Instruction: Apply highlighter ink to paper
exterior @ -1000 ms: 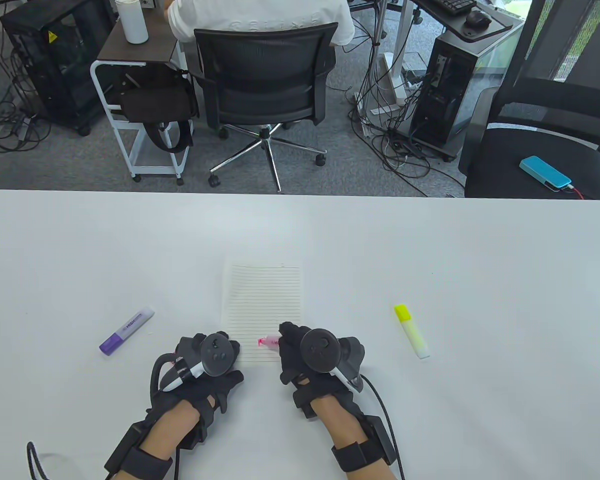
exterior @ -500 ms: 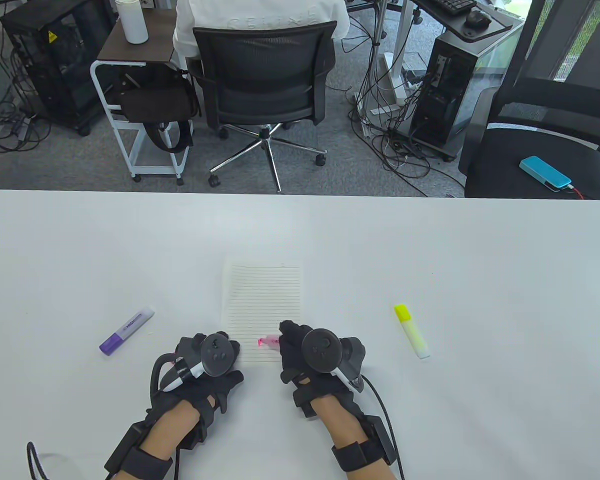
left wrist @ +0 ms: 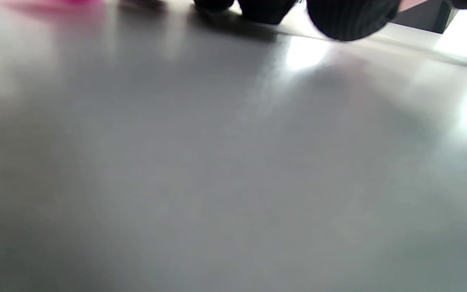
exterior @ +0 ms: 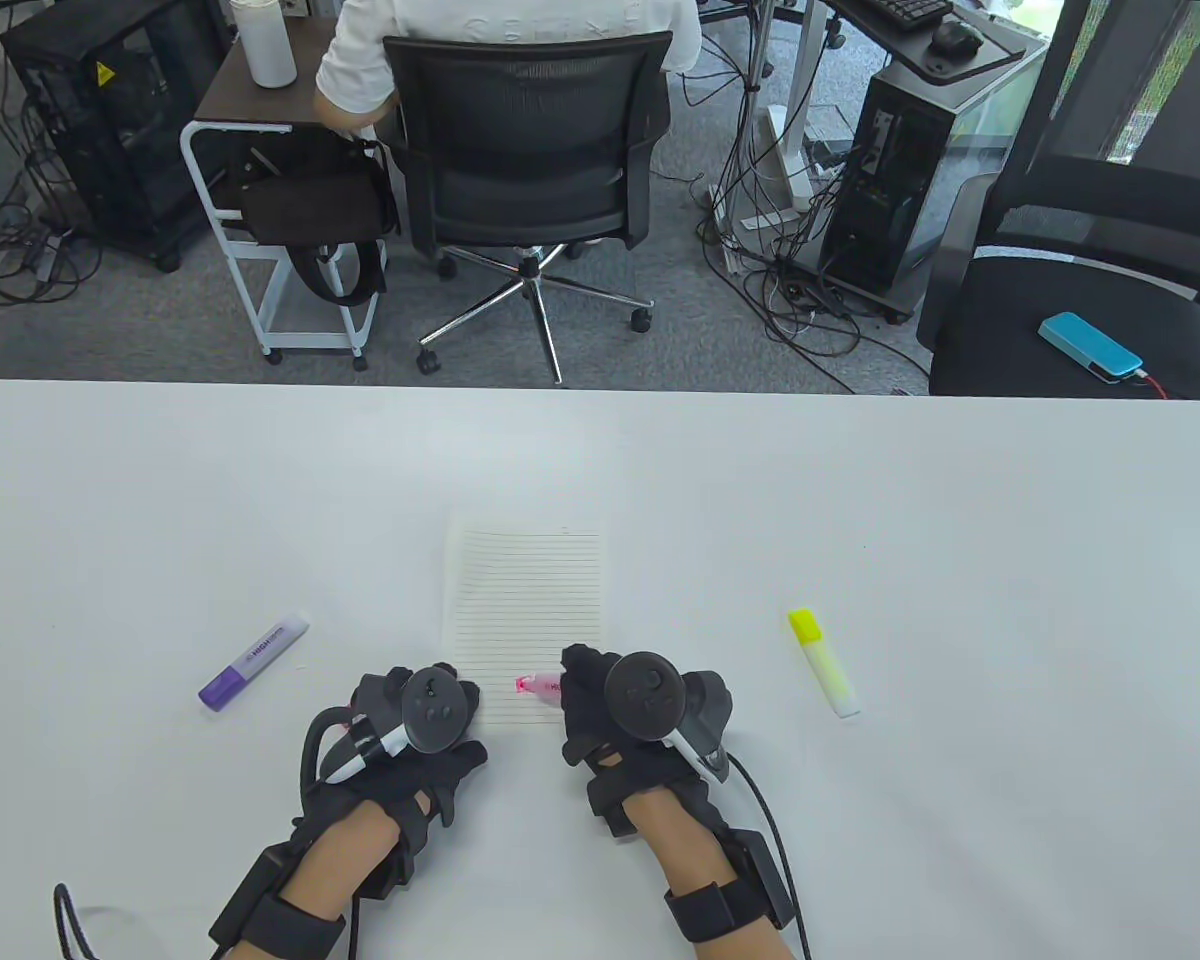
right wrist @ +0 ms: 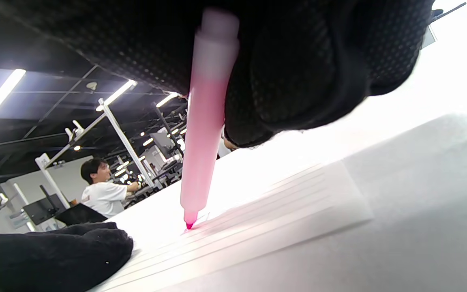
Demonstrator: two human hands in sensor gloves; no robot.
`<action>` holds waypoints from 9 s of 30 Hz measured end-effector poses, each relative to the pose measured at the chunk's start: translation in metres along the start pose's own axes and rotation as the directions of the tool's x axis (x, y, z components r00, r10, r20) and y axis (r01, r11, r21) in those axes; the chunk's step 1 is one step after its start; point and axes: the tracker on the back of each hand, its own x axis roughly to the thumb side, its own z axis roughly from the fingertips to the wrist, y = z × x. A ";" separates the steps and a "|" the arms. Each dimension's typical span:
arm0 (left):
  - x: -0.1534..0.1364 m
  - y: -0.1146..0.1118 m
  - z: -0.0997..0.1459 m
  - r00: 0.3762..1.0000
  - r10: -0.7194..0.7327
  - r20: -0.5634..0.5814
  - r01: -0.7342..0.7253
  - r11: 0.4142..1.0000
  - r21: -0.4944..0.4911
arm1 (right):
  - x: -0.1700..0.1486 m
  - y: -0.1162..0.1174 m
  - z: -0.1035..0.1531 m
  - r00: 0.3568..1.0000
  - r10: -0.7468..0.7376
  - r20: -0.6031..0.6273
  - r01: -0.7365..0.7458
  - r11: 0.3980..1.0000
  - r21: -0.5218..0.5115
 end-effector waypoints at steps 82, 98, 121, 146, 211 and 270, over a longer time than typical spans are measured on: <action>0.000 0.000 0.000 1.000 0.000 -0.001 0.000 1.000 -0.002 | -0.001 0.002 -0.003 0.999 0.054 -0.007 -0.054 0.999 -0.005; 0.000 0.000 0.000 1.000 0.000 -0.001 0.000 1.000 -0.002 | -0.001 0.002 -0.003 0.999 0.039 -0.003 -0.039 0.999 -0.018; 0.000 0.000 0.000 1.000 0.000 -0.001 0.000 1.000 -0.002 | 0.002 -0.001 -0.002 0.998 0.062 -0.005 -0.062 0.998 0.000; 0.000 0.000 0.000 1.000 0.000 -0.001 0.000 1.000 -0.002 | 0.001 -0.001 -0.003 0.999 0.042 -0.019 -0.043 0.999 -0.028; 0.000 0.000 0.000 1.000 0.001 -0.001 -0.001 1.000 -0.002 | -0.004 -0.001 -0.003 0.998 0.048 -0.034 -0.048 0.999 0.003; 0.000 0.000 0.000 1.000 0.000 0.000 0.000 1.000 -0.002 | -0.003 0.001 -0.003 1.000 0.027 -0.015 -0.027 1.000 0.004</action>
